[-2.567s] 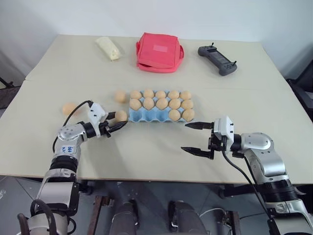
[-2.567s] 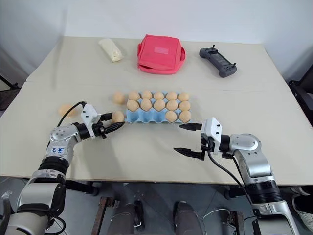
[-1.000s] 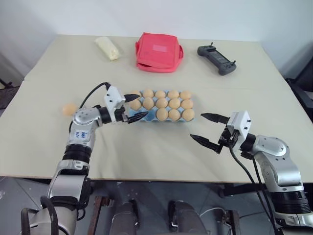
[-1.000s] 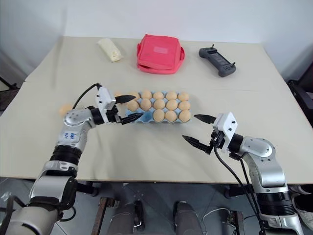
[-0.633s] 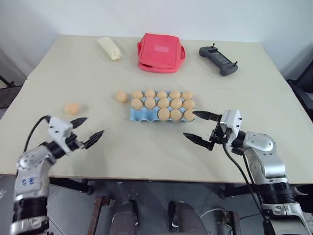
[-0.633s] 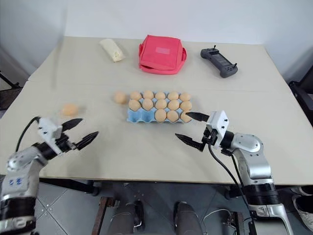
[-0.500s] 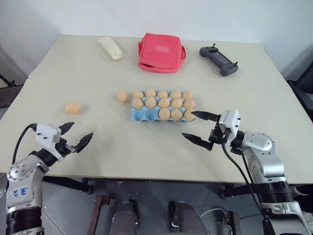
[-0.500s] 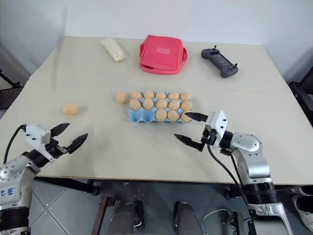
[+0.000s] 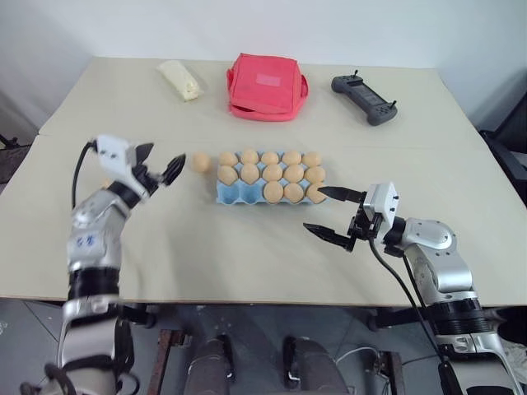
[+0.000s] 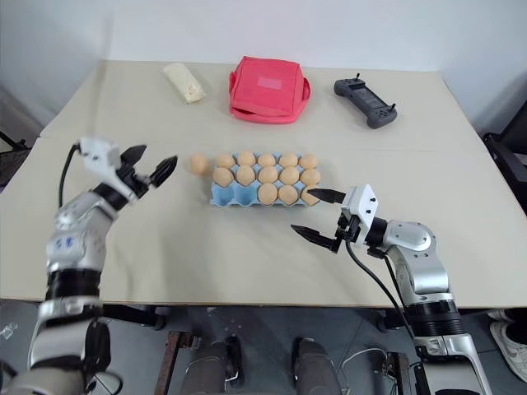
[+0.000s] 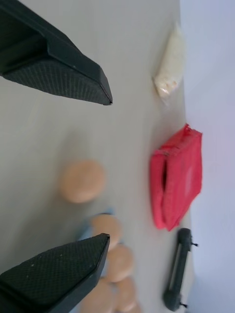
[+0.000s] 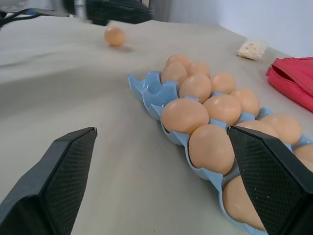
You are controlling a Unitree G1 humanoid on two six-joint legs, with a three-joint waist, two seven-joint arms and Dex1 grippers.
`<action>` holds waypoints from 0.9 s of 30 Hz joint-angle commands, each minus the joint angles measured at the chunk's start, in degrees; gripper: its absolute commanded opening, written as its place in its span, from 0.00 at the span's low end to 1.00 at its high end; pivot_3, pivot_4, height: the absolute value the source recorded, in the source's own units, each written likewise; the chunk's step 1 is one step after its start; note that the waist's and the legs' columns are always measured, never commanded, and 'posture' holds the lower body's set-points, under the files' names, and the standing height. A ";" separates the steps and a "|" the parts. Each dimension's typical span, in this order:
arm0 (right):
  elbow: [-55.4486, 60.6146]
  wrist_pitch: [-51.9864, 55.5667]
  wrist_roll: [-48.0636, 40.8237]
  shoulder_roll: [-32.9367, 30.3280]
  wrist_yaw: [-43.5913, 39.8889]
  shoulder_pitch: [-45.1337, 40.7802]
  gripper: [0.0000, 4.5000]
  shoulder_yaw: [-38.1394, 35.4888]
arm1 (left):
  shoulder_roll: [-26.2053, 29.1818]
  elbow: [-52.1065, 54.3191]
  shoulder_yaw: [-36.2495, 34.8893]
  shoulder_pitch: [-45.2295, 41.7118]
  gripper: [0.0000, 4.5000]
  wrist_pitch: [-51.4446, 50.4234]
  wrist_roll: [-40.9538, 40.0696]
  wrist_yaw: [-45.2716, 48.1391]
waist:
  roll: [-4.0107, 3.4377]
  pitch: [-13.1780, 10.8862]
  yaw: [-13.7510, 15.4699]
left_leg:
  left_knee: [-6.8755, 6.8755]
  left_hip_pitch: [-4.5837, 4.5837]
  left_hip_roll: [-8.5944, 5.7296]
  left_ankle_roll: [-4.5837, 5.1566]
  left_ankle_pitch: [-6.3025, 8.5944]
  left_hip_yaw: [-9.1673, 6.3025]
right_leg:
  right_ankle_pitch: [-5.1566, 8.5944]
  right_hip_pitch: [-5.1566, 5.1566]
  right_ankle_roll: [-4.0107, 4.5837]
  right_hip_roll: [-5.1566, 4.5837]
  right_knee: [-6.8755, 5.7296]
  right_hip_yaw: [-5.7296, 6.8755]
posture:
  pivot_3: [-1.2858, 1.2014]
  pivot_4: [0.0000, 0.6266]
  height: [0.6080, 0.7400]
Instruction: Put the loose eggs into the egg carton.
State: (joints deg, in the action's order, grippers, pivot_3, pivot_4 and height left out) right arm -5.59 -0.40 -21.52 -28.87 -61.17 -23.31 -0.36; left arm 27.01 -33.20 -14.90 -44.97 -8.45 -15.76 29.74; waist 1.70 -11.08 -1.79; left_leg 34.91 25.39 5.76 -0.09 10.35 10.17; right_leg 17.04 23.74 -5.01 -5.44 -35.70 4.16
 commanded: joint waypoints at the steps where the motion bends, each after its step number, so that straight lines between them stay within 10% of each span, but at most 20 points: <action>1: 2.90 -0.53 -0.74 -0.14 0.57 -0.27 1.00 -0.97 | -0.28 -13.14 2.00 -8.08 0.99 4.10 3.63 -1.61 | 0.00 0.00 -0.07 | 0.09 0.01 0.03 0.07 -0.03 0.01 | 0.01 0.01 -0.02 0.00 -0.06 0.07 | 0.52 0.24 1.00; 10: 8.00 0.94 -1.11 -0.21 4.05 3.20 1.00 -1.90 | -1.86 -35.81 5.24 -20.10 0.99 8.89 10.20 -7.51 | 0.01 -0.01 0.12 | 0.15 0.05 0.04 -0.07 0.12 0.00 | 0.03 0.10 0.00 -0.06 -0.13 0.17 | 0.52 0.24 1.00; 27: 11.88 2.63 -1.91 -0.30 7.89 4.97 1.00 -2.52 | -5.09 -42.14 4.65 -23.73 0.95 5.99 13.47 -11.53 | 0.03 -0.02 0.19 | 0.20 0.09 0.04 -0.04 0.12 -0.01 | 0.03 0.14 0.00 -0.05 -0.19 0.22 | 0.52 0.24 1.00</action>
State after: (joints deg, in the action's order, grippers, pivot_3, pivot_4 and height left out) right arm 3.81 2.50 -22.19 -28.76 -53.80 -18.54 -0.65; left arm 21.54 -75.54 -10.12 -67.37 -2.50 -2.77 18.67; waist 1.73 -11.10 -1.60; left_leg 35.11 25.48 5.80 -0.13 10.47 10.16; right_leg 17.07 23.88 -5.01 -5.50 -35.90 4.38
